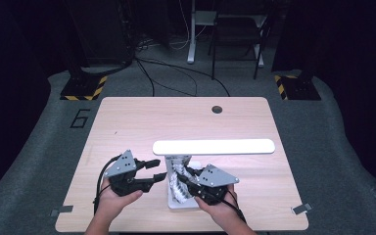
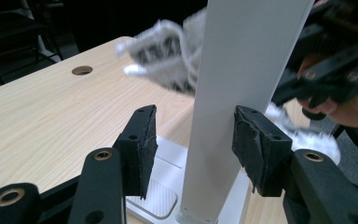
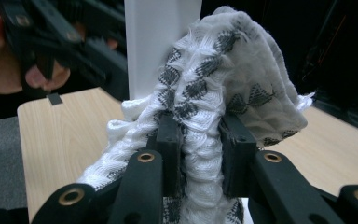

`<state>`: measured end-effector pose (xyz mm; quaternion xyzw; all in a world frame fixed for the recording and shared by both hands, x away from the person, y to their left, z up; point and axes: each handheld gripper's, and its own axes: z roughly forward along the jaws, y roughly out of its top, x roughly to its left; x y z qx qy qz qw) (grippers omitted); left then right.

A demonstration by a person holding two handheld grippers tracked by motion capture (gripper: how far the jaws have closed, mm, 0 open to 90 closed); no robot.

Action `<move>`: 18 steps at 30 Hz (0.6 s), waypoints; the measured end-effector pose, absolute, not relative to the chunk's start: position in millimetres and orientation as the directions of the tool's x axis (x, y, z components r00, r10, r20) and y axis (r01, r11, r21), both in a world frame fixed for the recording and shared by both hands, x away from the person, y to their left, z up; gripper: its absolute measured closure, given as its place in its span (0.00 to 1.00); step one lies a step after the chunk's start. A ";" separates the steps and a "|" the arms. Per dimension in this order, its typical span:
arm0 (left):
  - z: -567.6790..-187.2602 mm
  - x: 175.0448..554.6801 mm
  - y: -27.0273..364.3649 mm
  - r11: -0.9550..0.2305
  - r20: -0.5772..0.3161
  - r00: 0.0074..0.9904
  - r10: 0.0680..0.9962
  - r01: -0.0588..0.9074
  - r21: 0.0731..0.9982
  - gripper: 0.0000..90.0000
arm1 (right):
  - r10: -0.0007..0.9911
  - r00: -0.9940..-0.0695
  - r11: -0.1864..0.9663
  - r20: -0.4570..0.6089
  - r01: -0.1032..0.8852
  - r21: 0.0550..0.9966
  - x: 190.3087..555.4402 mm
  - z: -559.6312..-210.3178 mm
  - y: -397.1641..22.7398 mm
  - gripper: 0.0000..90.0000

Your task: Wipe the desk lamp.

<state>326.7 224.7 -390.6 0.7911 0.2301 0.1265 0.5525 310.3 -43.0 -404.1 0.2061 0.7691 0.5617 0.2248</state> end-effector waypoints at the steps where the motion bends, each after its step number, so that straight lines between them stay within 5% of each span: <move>1: -390.6 326.7 224.7 -0.284 -0.054 0.862 0.504 0.224 0.932 0.55 | 0.571 -0.811 0.286 -0.126 0.052 0.957 310.6 -400.8 -43.0 0.80; 18: -390.1 326.4 225.0 -0.288 -0.051 0.862 0.505 0.224 0.931 0.55 | 0.585 -0.803 0.219 -0.114 0.021 0.976 306.1 -373.9 -41.9 0.80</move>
